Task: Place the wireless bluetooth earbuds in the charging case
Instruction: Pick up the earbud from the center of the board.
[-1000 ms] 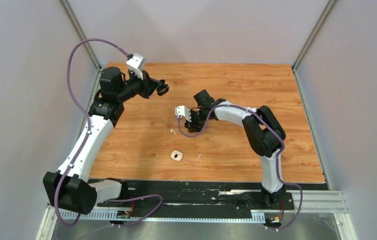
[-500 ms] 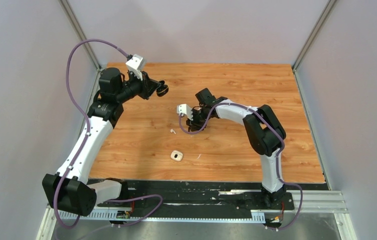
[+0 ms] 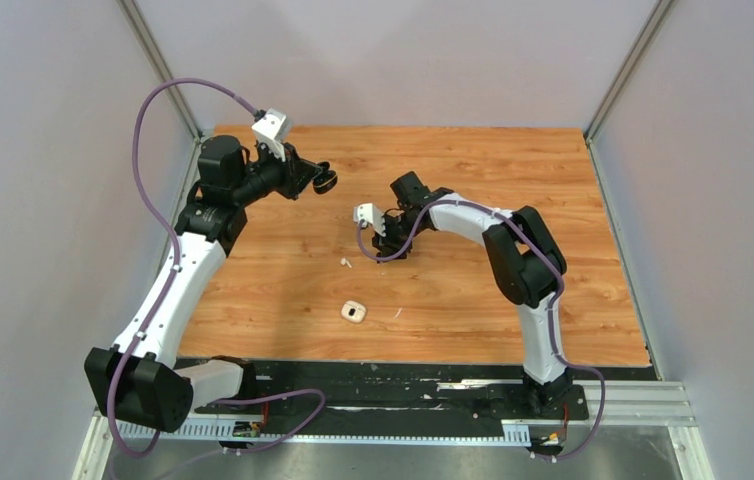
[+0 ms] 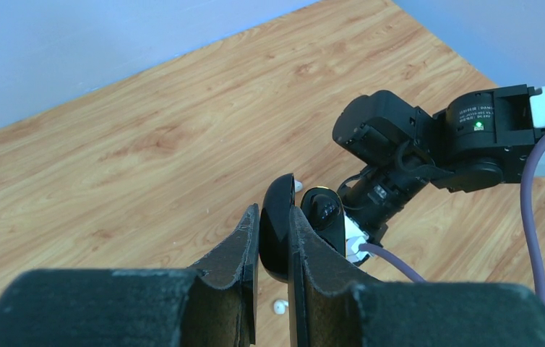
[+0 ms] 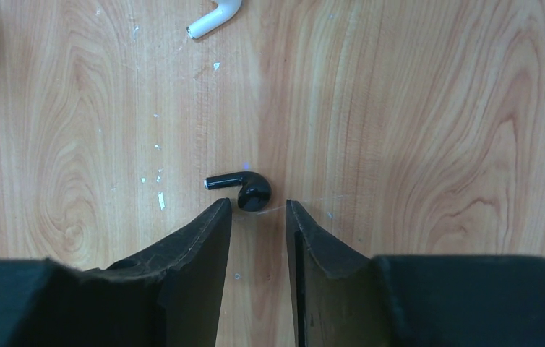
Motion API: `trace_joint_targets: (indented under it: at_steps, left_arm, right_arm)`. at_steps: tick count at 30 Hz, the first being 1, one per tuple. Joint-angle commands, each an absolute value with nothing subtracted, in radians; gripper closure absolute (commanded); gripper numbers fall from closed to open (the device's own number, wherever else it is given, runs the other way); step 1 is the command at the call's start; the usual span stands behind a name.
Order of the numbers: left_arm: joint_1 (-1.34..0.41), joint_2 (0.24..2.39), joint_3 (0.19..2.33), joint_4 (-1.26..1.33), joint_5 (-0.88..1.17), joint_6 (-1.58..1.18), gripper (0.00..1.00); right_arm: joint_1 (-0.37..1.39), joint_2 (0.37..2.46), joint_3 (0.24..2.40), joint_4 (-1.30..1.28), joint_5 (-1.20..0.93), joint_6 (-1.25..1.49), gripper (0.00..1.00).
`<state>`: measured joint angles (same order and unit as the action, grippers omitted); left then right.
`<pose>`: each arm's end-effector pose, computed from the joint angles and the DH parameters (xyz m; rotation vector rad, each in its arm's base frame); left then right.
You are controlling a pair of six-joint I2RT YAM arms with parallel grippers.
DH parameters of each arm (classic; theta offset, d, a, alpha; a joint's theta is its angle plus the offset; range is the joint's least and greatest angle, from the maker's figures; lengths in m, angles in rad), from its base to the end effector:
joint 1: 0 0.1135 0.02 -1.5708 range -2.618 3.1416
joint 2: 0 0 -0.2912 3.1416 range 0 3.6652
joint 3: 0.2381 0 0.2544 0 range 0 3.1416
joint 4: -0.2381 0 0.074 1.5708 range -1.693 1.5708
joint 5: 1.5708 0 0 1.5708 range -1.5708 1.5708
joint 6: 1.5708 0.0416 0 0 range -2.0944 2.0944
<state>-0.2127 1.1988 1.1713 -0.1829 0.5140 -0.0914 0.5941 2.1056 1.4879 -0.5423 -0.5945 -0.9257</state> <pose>0.2603 -0.0771 0.4149 0.4813 1.7379 -0.6744 0.3582 0.2701 0.1703 -1.8835 1.7448 0.6860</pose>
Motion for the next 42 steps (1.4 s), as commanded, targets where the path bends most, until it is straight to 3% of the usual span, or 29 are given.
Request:
trace_joint_targets:
  at_steps: [1, 7, 39, 42]
  left_arm:
    - [-0.206, 1.191, 1.184, -0.161, 0.522, -0.092, 1.0]
    - [-0.204, 1.197, 1.184, -0.161, 0.522, -0.091, 1.0]
    - [-0.204, 1.212, 1.186, -0.16, 0.525, -0.095, 1.0]
    - [-0.204, 1.211, 1.186, -0.162, 0.524, -0.092, 1.0]
  right_arm:
    - [0.597, 2.133, 1.543, -0.612, -0.649, -0.938, 0.65]
    - [0.595, 2.149, 1.561, -0.624, -0.648, -0.942, 0.71]
    - [0.603, 2.185, 1.615, -0.652, -0.69, -1.041, 0.67]
    - [0.603, 2.188, 1.618, -0.654, -0.686, -1.048, 0.7]
